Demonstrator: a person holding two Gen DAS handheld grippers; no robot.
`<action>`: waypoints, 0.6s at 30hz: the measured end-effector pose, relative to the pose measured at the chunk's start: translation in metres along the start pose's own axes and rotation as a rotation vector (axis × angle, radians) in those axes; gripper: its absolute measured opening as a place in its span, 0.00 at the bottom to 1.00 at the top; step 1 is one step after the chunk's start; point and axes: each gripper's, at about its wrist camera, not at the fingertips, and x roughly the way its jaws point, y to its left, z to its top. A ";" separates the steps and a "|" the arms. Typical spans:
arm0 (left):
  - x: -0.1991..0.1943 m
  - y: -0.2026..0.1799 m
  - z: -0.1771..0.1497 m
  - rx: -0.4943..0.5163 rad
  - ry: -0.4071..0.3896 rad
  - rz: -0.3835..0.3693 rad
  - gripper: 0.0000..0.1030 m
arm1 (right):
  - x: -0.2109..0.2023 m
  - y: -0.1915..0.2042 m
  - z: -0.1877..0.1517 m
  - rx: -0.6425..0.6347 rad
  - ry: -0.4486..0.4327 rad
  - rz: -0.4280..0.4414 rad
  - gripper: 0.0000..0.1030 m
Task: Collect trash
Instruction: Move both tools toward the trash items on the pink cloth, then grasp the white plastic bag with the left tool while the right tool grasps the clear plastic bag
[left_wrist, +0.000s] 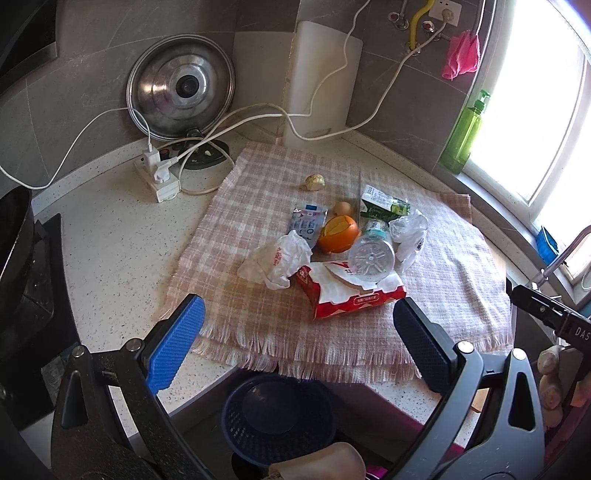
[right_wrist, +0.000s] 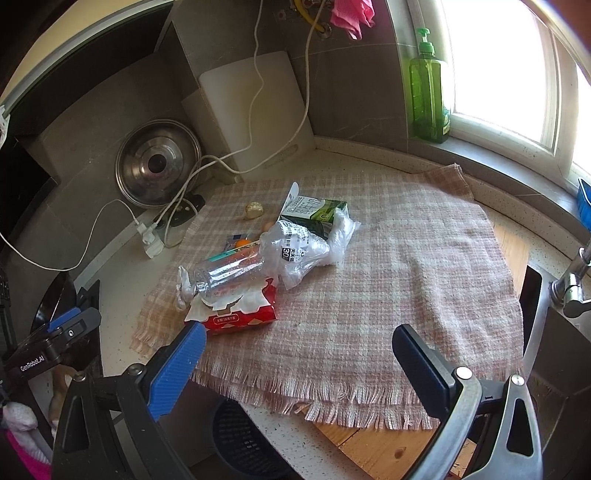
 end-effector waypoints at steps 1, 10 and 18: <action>0.005 0.003 0.001 -0.010 -0.032 -0.018 1.00 | 0.003 -0.003 0.001 0.011 0.009 0.010 0.99; 0.033 0.027 0.004 -0.008 -0.017 0.020 1.00 | 0.031 -0.015 0.017 0.063 0.057 0.057 0.90; 0.064 0.030 0.014 -0.020 0.043 -0.004 0.86 | 0.070 -0.020 0.047 0.116 0.109 0.143 0.80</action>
